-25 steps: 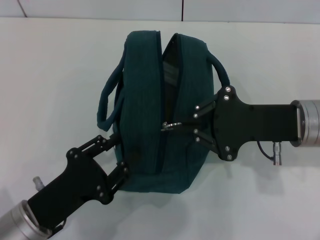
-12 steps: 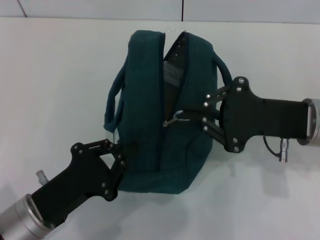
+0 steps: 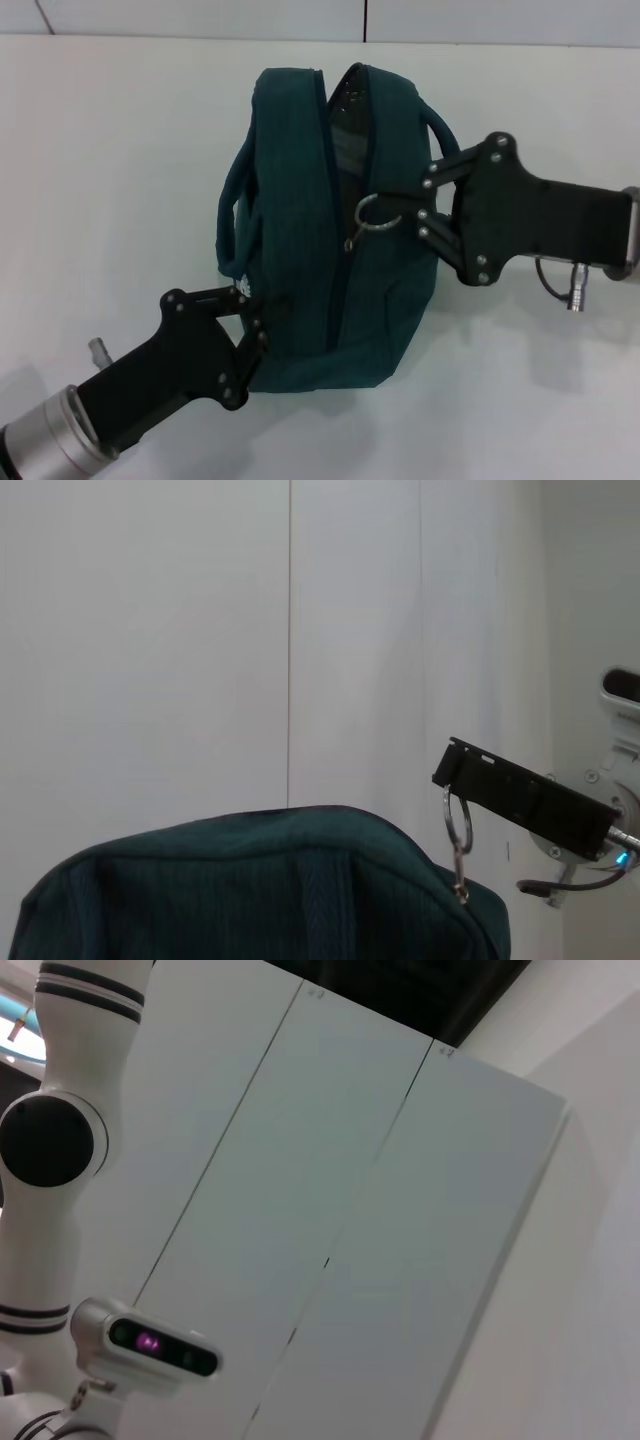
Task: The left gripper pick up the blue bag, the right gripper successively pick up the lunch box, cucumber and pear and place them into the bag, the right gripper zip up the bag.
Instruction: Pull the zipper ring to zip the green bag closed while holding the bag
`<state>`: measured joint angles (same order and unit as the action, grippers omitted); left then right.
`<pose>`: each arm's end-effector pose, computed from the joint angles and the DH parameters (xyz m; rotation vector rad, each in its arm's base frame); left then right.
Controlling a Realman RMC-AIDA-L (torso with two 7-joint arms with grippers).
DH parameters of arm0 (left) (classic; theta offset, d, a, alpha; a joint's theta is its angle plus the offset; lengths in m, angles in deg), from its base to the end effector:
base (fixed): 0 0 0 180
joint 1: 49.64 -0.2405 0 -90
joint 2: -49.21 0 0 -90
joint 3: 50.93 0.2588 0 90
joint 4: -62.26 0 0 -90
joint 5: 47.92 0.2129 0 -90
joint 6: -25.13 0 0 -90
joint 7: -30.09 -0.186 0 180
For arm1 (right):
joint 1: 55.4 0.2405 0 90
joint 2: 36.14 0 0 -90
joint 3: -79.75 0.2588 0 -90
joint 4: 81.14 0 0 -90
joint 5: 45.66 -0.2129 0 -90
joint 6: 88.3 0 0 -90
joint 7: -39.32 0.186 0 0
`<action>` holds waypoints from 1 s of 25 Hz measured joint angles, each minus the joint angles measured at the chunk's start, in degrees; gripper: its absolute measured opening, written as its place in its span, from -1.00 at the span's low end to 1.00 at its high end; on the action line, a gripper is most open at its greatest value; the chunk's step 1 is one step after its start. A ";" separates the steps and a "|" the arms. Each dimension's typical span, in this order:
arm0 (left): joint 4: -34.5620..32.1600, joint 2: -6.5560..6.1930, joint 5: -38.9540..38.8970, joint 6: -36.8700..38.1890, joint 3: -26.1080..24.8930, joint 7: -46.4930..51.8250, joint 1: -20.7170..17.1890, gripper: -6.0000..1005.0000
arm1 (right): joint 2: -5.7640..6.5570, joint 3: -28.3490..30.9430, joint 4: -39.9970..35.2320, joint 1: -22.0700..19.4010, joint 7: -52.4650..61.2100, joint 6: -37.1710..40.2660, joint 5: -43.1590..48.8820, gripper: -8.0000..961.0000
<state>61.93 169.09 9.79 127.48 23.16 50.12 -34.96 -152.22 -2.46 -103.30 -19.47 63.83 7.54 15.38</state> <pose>-0.2690 0.2115 -0.0792 -2.2644 -0.2647 -1.1613 0.1411 0.3204 -0.0625 -2.5002 -0.6309 1.2112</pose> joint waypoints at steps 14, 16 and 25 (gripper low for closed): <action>-0.02 -0.17 0.92 -0.17 0.00 -1.13 0.79 -0.88 | -0.11 -0.18 -2.01 -3.24 -2.44 -1.88 -4.31 -0.94; -0.02 -0.18 0.93 -0.17 0.00 -1.18 0.62 -0.88 | -0.10 -0.16 -2.03 -3.55 -1.79 -1.45 -4.69 -0.94; -0.02 -0.13 1.22 0.04 0.00 -1.72 1.00 -0.88 | 1.52 -0.32 -3.50 -3.86 15.04 2.69 -3.04 -0.85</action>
<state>61.91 168.97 11.01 127.52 23.16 48.40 -33.96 -150.69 -2.78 -106.80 -23.33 78.87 10.23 12.34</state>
